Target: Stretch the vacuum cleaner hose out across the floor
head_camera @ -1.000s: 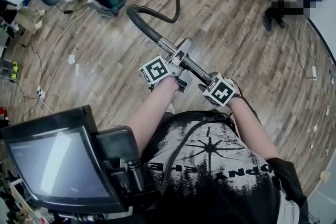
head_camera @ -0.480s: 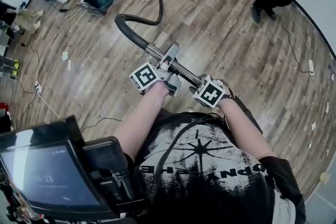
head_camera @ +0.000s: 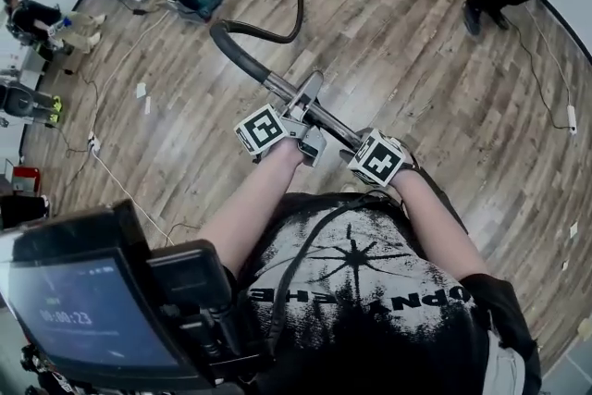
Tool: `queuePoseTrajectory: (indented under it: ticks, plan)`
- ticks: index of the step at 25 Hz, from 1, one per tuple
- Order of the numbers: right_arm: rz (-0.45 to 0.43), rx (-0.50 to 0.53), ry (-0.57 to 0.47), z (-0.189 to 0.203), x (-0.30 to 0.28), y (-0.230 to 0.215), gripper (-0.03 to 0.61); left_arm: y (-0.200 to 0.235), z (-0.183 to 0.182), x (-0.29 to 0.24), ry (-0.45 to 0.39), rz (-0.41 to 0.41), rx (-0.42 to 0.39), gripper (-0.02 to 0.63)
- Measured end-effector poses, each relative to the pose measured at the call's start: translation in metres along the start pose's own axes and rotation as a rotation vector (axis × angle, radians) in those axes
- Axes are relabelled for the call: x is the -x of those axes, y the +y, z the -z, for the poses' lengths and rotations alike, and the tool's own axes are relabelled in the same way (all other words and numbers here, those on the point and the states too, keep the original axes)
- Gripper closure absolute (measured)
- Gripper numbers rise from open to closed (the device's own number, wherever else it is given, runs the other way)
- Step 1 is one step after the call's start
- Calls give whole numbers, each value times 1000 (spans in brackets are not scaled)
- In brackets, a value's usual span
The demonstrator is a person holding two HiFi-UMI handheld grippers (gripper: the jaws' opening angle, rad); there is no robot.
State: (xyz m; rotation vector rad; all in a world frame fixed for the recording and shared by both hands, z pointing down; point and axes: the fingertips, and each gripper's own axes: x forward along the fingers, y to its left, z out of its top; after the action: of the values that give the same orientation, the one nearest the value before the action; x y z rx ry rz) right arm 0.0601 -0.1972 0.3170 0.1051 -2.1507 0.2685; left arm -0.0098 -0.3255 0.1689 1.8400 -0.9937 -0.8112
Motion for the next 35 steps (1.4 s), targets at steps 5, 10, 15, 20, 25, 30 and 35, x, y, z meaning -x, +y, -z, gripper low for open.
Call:
queuePoseTrajectory:
  ticks: [5,10,15,20,25,30,35]
  plan:
    - [10,25,-13,-4,0,17,500,-5,-1,21,-13,-18,-44,568]
    - [24,32,8,-6,1,47,502,-18,-1,51,-30,-2,-39,569]
    - [25,35,48,6,-8,98,502,-19,12,106,-38,-25,-42,568]
    - [17,10,83,24,-24,165,502,-23,38,167,-43,13,38,568]
    - [37,-47,116,57,-30,219,502,-25,81,209,6,27,86,568]
    - [39,-105,147,97,-12,251,502,-40,129,218,44,40,156,568]
    - [72,-106,118,113,19,244,502,-64,148,201,74,20,69,568]
